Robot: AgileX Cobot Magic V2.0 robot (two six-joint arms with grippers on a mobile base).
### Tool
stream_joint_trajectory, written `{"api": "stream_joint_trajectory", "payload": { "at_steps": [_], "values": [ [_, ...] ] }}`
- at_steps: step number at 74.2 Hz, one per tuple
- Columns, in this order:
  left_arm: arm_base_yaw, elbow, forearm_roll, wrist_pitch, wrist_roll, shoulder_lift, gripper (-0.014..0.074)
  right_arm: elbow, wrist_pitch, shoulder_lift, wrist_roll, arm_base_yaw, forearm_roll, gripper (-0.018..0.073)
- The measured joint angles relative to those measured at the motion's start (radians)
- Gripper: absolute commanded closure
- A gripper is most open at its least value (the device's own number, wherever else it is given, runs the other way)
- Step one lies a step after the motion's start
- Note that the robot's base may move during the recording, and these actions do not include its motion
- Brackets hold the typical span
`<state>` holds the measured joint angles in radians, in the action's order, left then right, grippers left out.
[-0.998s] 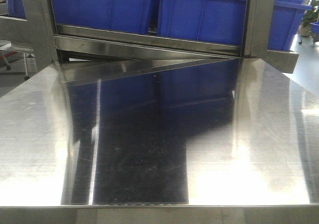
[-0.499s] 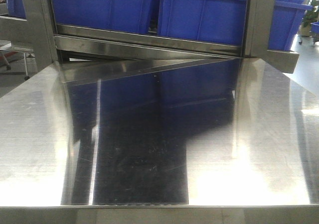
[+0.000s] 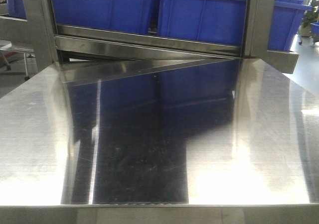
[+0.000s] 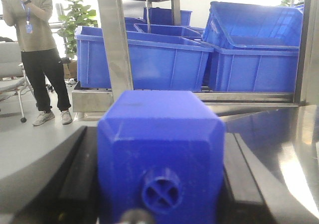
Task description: Pick and sort blue part to right shelf
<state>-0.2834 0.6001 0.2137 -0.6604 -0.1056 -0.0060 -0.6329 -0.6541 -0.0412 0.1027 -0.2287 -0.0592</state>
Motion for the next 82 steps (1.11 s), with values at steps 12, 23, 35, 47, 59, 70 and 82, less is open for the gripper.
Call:
{"api": "stream_joint_trajectory", "payload": {
  "at_steps": [12,23,35,47,59,70,82],
  "values": [
    [0.000,0.000,0.000,0.000,0.000,0.000,0.0302,0.000,0.000,0.000,0.000,0.000,0.000,0.0344],
    [0.000,0.000,0.000,0.003,0.000,0.000,0.0302,0.000,0.000,0.002,0.000,0.000,0.000,0.0344],
    [0.000,0.000,0.000,0.004,0.000,0.000,0.0302,0.000,-0.002,0.002,0.000,0.000,0.000,0.0344],
    [0.000,0.000,-0.002,0.002,0.000,0.000,0.0302,0.000,-0.004,0.002,0.000,0.000,-0.002,0.0344],
    [0.000,0.000,-0.002,0.003,0.000,0.000,0.0302,0.000,-0.004,0.002,0.000,0.000,-0.002,0.0344],
    [0.000,0.000,-0.002,0.003,0.000,0.000,0.0302,0.000,-0.004,0.002,0.000,0.000,-0.002,0.0344],
    [0.000,0.000,-0.002,0.003,0.000,0.000,0.0302,0.000,-0.004,0.002,0.000,0.000,-0.002,0.0344]
  ]
}}
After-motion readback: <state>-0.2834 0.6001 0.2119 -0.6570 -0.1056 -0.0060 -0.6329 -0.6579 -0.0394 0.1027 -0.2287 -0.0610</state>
